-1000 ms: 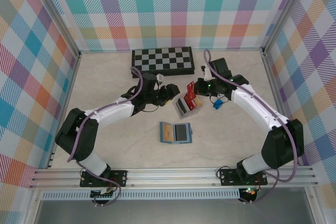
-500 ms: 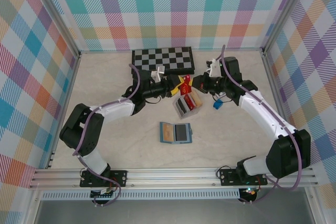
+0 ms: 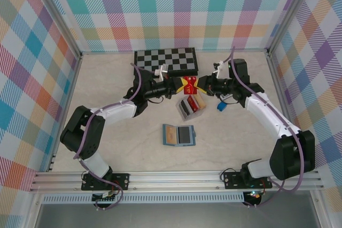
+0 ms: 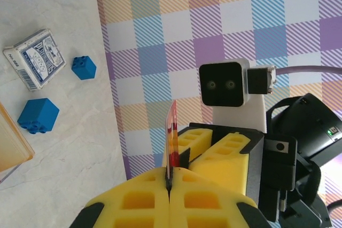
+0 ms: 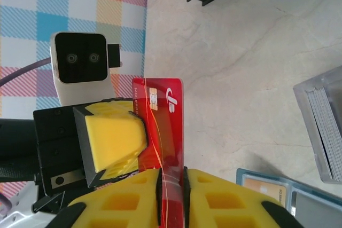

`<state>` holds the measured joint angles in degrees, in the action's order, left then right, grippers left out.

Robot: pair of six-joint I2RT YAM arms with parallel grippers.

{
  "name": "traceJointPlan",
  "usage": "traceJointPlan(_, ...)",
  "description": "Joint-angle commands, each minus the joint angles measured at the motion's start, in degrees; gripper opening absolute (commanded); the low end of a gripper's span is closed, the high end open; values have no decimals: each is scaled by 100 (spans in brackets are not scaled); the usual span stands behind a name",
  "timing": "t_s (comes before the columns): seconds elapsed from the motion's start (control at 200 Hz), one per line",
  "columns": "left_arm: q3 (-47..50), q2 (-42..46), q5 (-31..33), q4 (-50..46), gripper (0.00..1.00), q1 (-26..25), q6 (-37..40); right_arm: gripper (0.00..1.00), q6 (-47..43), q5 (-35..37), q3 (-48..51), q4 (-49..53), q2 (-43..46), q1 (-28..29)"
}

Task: Put the credit cards into the card holder
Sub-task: Pick up the credit card from the storage box.

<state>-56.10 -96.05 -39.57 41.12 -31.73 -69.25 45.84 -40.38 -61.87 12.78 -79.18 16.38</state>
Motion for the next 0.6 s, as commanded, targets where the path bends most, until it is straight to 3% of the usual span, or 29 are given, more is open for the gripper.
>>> traceJointPlan(0.0, -57, 98, -258, 417, 0, -24, -110, 24, 306, -806, 131, -764, -214, -64)
traceJointPlan(0.145, -101, 32, -338, 520, 0, -27, -205, 22, 277, -1059, 121, -957, -256, -69)
traceJointPlan(0.275, -128, -1, -398, 455, 1, -18, -194, 9, 169, -1187, 79, -901, -287, -74)
traceJointPlan(0.41, -22, 186, -215, -440, 25, -18, 222, 3, -530, -593, -33, 166, -76, -66)
traceJointPlan(0.48, 77, 502, 55, -1661, 47, -24, 847, 3, -1092, 189, -67, 1026, 119, 20)
traceJointPlan(0.595, 77, 1138, 1224, -4529, 62, -114, 2255, 4, -1638, 1361, 191, 1840, 391, 491)
